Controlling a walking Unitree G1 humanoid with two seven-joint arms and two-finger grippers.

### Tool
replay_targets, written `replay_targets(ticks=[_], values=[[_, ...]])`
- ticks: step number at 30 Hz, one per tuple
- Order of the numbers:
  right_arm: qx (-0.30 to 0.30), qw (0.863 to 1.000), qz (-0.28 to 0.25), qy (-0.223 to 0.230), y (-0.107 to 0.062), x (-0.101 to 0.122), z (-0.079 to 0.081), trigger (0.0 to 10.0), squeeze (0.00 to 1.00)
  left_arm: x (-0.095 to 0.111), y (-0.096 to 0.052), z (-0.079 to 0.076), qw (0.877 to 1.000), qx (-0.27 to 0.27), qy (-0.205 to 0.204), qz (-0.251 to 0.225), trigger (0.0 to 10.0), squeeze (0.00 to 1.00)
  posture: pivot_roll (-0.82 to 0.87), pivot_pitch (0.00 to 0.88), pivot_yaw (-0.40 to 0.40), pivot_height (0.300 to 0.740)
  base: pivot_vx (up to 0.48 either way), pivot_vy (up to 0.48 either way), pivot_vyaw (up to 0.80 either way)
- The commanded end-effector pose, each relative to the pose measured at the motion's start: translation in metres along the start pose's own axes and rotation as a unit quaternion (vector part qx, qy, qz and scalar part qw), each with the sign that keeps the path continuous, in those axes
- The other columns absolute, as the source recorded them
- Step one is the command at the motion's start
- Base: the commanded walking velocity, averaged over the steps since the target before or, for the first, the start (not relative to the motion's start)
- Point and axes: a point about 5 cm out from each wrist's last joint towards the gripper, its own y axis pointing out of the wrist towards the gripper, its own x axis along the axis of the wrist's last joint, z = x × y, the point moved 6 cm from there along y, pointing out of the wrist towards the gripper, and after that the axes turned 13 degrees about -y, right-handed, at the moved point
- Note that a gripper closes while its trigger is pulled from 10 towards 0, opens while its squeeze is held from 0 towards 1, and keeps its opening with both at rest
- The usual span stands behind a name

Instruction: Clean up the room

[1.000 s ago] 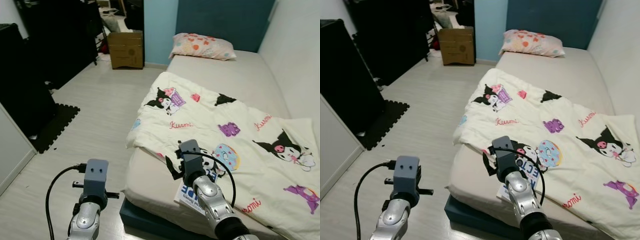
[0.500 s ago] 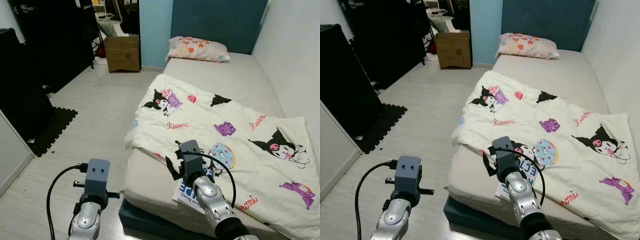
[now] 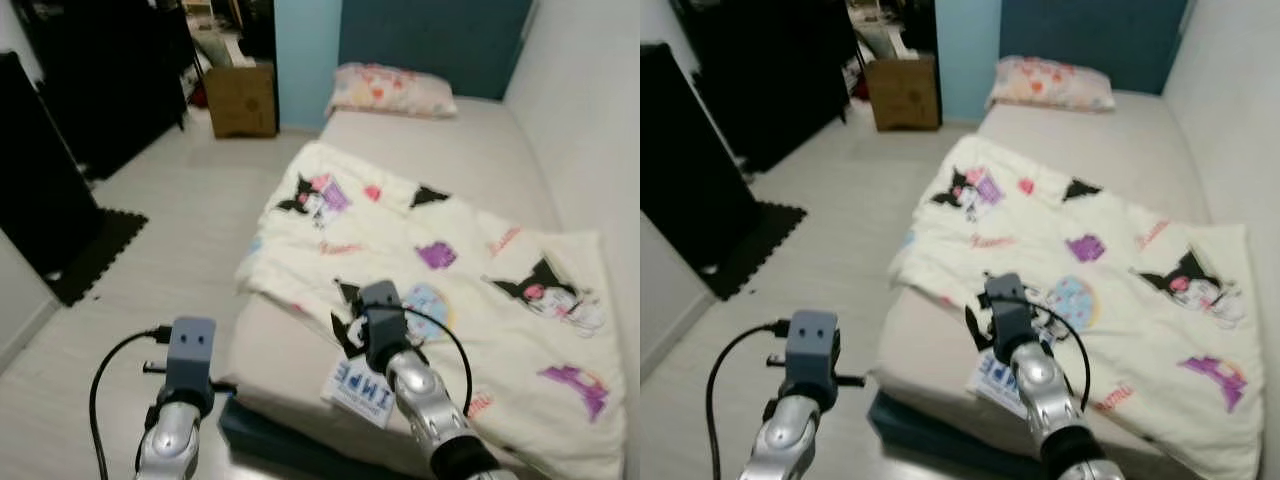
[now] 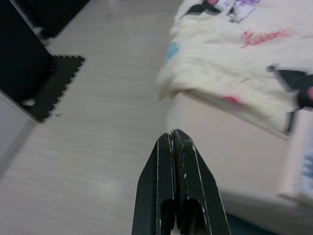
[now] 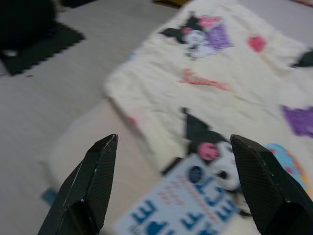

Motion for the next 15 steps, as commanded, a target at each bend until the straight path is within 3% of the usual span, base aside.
replay_targets(ticks=[1, 3, 4, 13, 15], values=[[0.003, 1.000, 0.003, 0.009, -0.0014, -0.0033, 0.0038, 10.0, 0.00, -0.0026, -0.0029, 0.0075, 1.000, 0.010, -0.018, 0.003, 10.0, 0.00, -0.06, 0.134, -0.036, 0.740, 0.000, 0.000, 0.00], [0.004, 1.000, 0.003, 0.008, -0.0015, -0.0034, 0.0038, 10.0, 0.00, -0.0031, -0.0030, 0.0076, 1.000, 0.008, -0.023, 0.006, 10.0, 0.00, -0.06, 0.134, -0.036, 0.740, 0.000, 0.000, 0.00], [0.004, 1.000, 0.004, 0.008, -0.0019, -0.0038, 0.0039, 10.0, 0.00, -0.0053, -0.0039, 0.0078, 0.999, 0.008, -0.036, 0.013, 10.0, 0.00, -0.06, 0.132, -0.038, 0.740, 0.000, 0.480, 0.00], [0.006, 1.000, 0.002, 0.008, -0.0018, -0.0026, 0.0059, 10.0, 0.00, -0.0020, -0.0044, 0.0089, 0.999, 0.008, -0.038, 0.001, 10.0, 0.00, -0.06, 0.125, -0.041, 0.740, 0.000, 0.480, 0.00], [0.006, 1.000, 0.001, 0.008, -0.0018, -0.0027, 0.0056, 10.0, 0.00, -0.0014, -0.0038, 0.0095, 1.000, 0.008, -0.020, -0.001, 10.0, 0.00, -0.06, 0.121, -0.042, 0.740, 0.000, 0.000, 0.00]])
